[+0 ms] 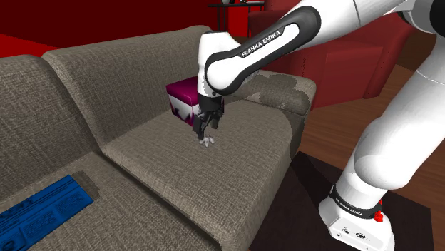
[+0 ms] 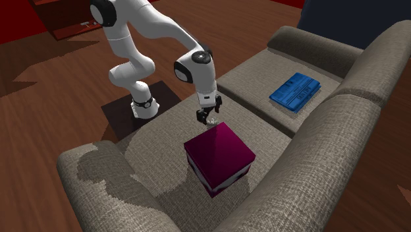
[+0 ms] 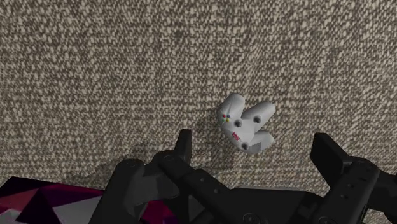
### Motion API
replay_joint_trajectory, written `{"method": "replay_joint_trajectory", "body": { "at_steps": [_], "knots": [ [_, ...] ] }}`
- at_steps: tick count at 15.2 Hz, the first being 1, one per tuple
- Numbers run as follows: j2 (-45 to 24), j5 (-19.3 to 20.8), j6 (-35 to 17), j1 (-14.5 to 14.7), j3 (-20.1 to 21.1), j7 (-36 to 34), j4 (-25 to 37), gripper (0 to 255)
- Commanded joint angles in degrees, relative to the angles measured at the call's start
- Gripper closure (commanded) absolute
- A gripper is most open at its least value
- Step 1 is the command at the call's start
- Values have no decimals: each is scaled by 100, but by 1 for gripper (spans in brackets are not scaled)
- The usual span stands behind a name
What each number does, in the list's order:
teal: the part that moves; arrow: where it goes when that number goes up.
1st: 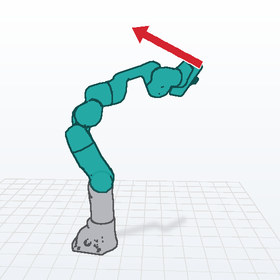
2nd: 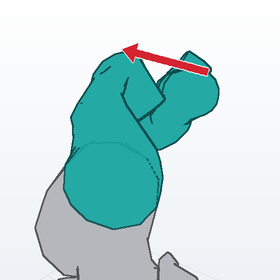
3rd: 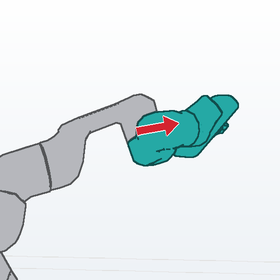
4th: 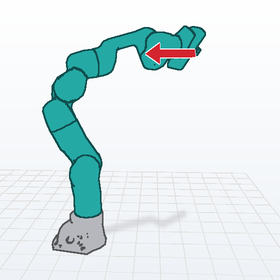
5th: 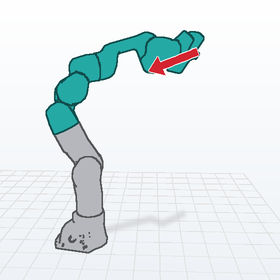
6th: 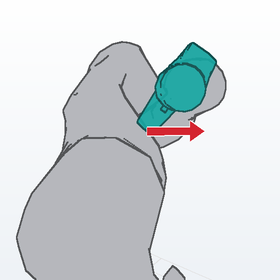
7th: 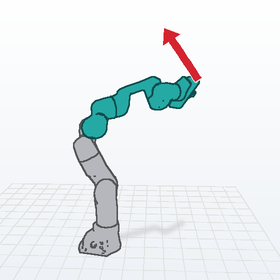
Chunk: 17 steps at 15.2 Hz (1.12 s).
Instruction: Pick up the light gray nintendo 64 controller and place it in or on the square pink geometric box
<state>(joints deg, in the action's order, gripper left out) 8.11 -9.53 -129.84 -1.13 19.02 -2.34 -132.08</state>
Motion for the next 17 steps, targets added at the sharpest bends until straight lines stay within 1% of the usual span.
{"method": "replay_joint_trajectory", "body": {
  "at_steps": [1,5,12,13,17],
  "knots": [
    [-103,-27,-142,4,2,37,-44,0],
    [-289,14,-427,13,35,2,-144,0],
    [-289,14,-425,13,35,2,-144,0],
    [-289,14,-425,13,35,2,-144,255],
    [-289,14,-425,13,35,2,-144,255]
  ]
}}
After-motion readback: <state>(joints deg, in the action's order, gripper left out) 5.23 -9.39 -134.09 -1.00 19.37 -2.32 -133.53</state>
